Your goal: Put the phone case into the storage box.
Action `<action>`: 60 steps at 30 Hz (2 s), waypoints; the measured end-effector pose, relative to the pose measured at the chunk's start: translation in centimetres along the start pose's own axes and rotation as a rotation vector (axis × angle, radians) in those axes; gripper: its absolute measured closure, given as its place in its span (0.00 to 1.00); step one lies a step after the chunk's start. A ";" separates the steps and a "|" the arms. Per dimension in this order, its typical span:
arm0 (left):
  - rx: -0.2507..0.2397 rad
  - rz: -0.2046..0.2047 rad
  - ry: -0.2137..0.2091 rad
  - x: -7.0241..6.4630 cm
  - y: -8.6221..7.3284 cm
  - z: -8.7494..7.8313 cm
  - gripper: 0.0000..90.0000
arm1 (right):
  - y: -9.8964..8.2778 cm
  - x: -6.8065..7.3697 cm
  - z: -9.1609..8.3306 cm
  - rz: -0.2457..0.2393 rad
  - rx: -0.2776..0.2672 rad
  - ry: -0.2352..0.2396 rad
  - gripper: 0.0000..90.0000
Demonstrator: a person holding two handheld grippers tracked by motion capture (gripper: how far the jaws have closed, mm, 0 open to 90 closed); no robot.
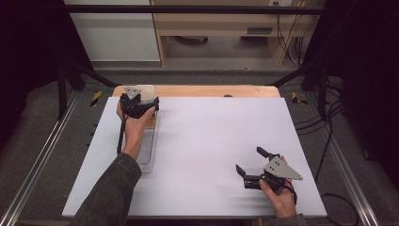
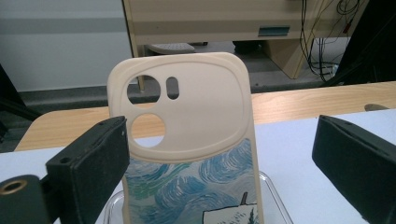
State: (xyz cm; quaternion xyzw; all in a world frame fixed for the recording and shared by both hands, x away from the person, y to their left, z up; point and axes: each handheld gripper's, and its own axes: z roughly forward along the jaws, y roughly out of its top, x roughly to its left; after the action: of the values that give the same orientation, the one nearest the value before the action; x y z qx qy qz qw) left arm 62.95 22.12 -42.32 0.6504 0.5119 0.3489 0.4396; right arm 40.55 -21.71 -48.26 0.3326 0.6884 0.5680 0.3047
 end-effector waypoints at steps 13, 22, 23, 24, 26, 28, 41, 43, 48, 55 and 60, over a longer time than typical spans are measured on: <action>0.004 0.211 0.010 -0.9 0.4 -1.7 0.05 | 0.0 0.1 0.0 -0.004 0.003 0.002 0.03; -0.004 0.353 0.060 -1.3 0.6 -3.0 0.06 | 0.0 0.2 0.0 -0.009 0.007 0.000 0.03; -0.006 0.379 0.073 -1.4 0.6 -3.1 0.06 | 0.0 0.2 0.0 -0.009 0.007 0.000 0.03; -0.011 0.408 0.088 -1.5 0.6 -3.3 0.06 | 0.0 0.2 0.0 -0.009 0.006 -0.001 0.03; -0.015 0.427 0.099 -1.5 0.6 -3.4 0.07 | 0.0 0.2 0.0 -0.009 0.006 -0.001 0.03; -0.019 0.451 0.109 -1.6 0.6 -3.8 0.07 | 0.0 0.2 0.0 -0.008 0.007 -0.001 0.03; -0.026 0.535 0.103 -2.4 0.7 -5.0 0.07 | 0.0 0.3 0.1 -0.011 0.009 -0.002 0.03; -0.025 0.549 0.104 -2.4 0.7 -5.2 0.07 | 0.0 0.3 0.1 -0.011 0.009 -0.002 0.03; -0.023 0.561 0.097 -2.5 0.6 -5.4 0.07 | 0.0 0.3 0.1 -0.015 0.010 0.000 0.03; -0.024 0.599 0.083 -2.8 0.2 -5.5 0.08 | 0.0 0.3 0.1 -0.015 0.010 0.001 0.03; -0.028 0.576 0.070 -2.8 0.2 -5.7 0.08 | 0.0 0.3 0.1 -0.015 0.010 0.002 0.03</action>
State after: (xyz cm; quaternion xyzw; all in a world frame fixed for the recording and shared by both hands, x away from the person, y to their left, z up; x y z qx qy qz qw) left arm 57.22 20.62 -39.98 0.7505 0.3160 0.4886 0.3132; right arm 40.47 -21.41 -48.32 0.3285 0.6940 0.5625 0.3067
